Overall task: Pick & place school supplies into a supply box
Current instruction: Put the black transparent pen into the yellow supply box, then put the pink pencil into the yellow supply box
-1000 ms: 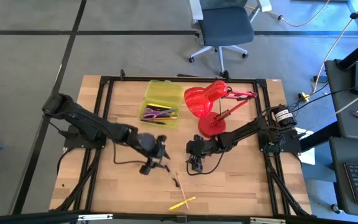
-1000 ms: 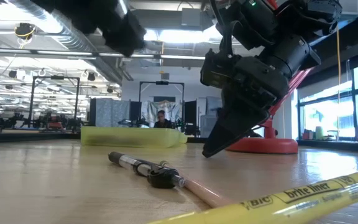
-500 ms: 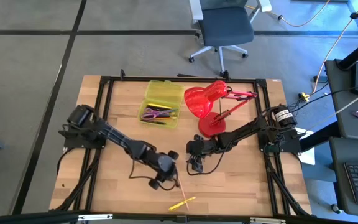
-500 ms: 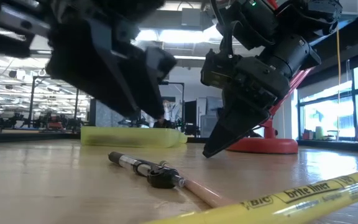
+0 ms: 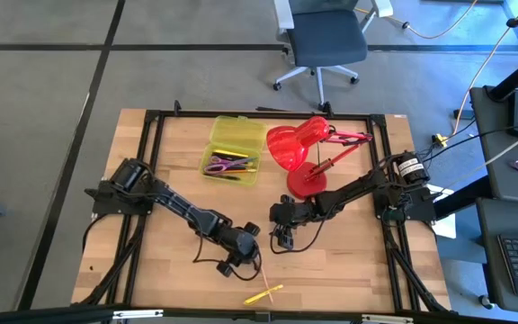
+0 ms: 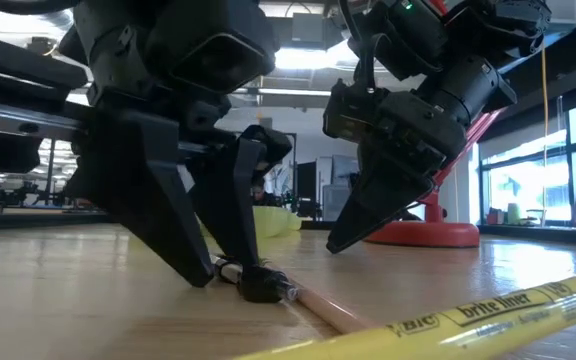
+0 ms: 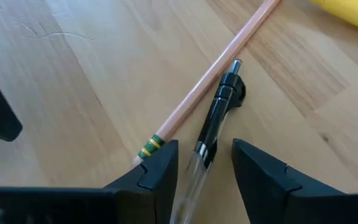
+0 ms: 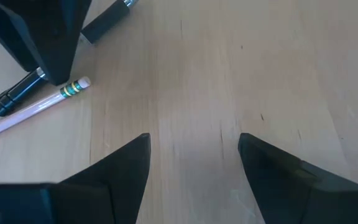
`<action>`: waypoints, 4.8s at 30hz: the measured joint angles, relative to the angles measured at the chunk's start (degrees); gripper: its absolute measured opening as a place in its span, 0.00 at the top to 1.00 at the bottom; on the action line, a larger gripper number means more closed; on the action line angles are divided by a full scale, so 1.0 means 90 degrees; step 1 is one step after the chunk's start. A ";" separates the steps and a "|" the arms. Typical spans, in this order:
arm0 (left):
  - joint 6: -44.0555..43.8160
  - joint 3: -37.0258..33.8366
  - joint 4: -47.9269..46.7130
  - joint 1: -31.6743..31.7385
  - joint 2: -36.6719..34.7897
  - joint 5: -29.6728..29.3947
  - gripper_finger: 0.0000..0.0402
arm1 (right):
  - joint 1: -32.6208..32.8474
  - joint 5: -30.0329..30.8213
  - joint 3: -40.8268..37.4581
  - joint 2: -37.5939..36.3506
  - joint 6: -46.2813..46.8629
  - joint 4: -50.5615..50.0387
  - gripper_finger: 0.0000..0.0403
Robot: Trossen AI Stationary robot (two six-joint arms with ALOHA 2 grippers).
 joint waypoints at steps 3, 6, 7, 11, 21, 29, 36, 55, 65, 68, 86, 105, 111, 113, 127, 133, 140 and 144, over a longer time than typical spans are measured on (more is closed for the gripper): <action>-0.0002 0.0004 -0.0060 -0.0003 0.0000 -0.0006 0.68 | 0.0001 0.0002 0.0000 -0.0001 0.0000 0.0002 0.38; 0.0048 0.0004 -0.0079 -0.0005 0.0000 0.0004 0.75 | -0.0001 0.0001 0.0000 0.0000 0.0000 0.0002 0.38; 0.0088 0.0003 -0.0089 -0.0008 0.0000 0.0004 0.78 | 0.0001 0.0002 0.0000 0.0000 -0.0001 0.0002 0.38; 0.0107 0.0002 -0.0123 -0.0010 -0.0002 -0.0006 0.88 | 0.0001 0.0000 -0.0005 0.0000 -0.0186 0.0001 0.38; -0.0039 -0.0055 -0.1097 0.0018 -0.0562 -0.0486 0.93 | 0.0001 -0.0001 -0.0005 0.0001 -0.0143 0.0003 0.38; -0.0144 -0.0042 -0.2852 0.0546 -0.2259 -0.1784 0.93 | -0.0001 0.0000 -0.0005 0.0002 -0.0141 0.0014 0.38; 0.0268 -0.0049 -0.3356 0.1991 -0.2985 -0.1777 0.93 | 0.0001 0.0000 -0.0010 0.0005 -0.0141 0.0073 0.38; 0.0447 -0.0054 -0.2776 0.4807 -0.1973 -0.0016 0.92 | -0.0001 -0.0005 -0.0007 0.0005 -0.0153 0.0095 0.38; 0.0531 -0.0054 -0.2228 0.5015 -0.1143 0.0296 0.92 | -0.0001 -0.0005 -0.0007 0.0005 -0.0163 0.0097 0.38; 0.0522 -0.0052 -0.2090 0.5116 -0.1079 0.0327 0.92 | -0.0001 -0.0005 -0.0007 0.0005 -0.0163 0.0097 0.38; 0.0459 -0.0049 -0.2159 0.5187 -0.1054 0.0520 0.85 | -0.0001 -0.0006 -0.0007 0.0007 -0.0165 0.0097 0.38; 0.0163 -0.0047 -0.3001 0.5148 -0.2442 0.0228 0.72 | -0.0001 -0.0198 -0.0007 -0.0905 -0.1323 -0.0288 0.38; -0.0431 -0.0359 -0.2867 0.4602 -0.3422 0.0230 0.73 | 0.0136 -0.1453 -0.0009 -0.1302 -0.2899 -0.0675 0.38; -0.0651 -0.0749 -0.2393 0.4336 -0.3734 0.0226 0.73 | 0.0213 -0.1653 -0.0010 -0.1288 -0.3546 -0.0662 0.38; -0.2021 -0.3851 0.2499 0.2182 -0.4959 0.0024 0.72 | 0.0152 -0.3844 -0.0005 -0.0595 -0.5326 0.0520 0.38; -0.2052 -0.3908 0.2562 0.1685 -0.4957 -0.0613 0.73 | 0.0151 -0.3602 -0.0007 0.0023 -0.5317 0.1398 0.38; -0.2055 -0.3908 0.2540 0.1486 -0.4957 -0.0882 0.72 | 0.0138 -0.3621 -0.0005 0.0565 -0.5333 0.1937 0.38; -0.2058 -0.3908 0.2509 0.1452 -0.4957 -0.0885 0.72 | 0.0087 -0.3621 -0.0005 0.0730 -0.5330 0.2021 0.38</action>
